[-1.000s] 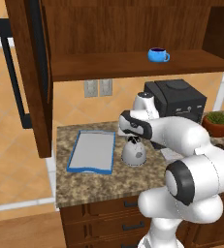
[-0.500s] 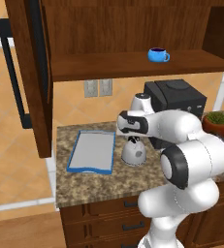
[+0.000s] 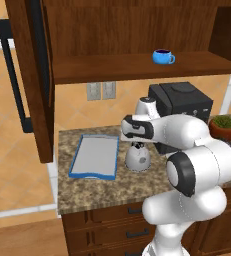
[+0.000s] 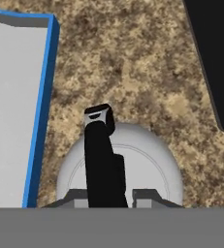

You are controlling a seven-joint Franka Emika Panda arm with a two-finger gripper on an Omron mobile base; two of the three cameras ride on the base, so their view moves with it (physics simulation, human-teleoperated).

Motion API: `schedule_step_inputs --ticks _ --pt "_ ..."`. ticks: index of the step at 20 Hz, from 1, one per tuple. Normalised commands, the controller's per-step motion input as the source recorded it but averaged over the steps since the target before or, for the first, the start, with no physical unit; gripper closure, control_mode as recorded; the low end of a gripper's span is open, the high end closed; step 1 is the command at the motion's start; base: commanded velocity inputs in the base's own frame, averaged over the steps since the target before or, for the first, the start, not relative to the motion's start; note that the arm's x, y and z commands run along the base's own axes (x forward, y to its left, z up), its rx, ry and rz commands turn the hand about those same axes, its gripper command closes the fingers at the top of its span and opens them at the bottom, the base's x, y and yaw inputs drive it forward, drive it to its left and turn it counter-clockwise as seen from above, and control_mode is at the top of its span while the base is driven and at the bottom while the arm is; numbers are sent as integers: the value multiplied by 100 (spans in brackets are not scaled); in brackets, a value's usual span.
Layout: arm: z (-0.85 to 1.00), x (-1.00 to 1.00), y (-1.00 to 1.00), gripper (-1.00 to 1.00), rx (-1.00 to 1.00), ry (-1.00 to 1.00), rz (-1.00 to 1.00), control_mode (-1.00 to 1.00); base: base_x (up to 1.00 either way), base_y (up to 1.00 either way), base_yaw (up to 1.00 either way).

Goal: Pick the kettle from the counter and place it on the tray. Then pick the mug from the cabinet and place it on the tray. Then close the cabinet doors.

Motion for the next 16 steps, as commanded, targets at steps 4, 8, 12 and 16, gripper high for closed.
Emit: schedule_step_inputs --ticks 4,8,12,16 --pt "-20 -3 2 100 0 -3 0 -100 0 0 0" --pt "21 -10 4 100 1 -19 0 -100 0 0 0" --pt "55 -35 22 100 9 -7 -1 -100 0 0 0" --pt "37 -45 40 100 16 -21 -3 -100 0 0 0"
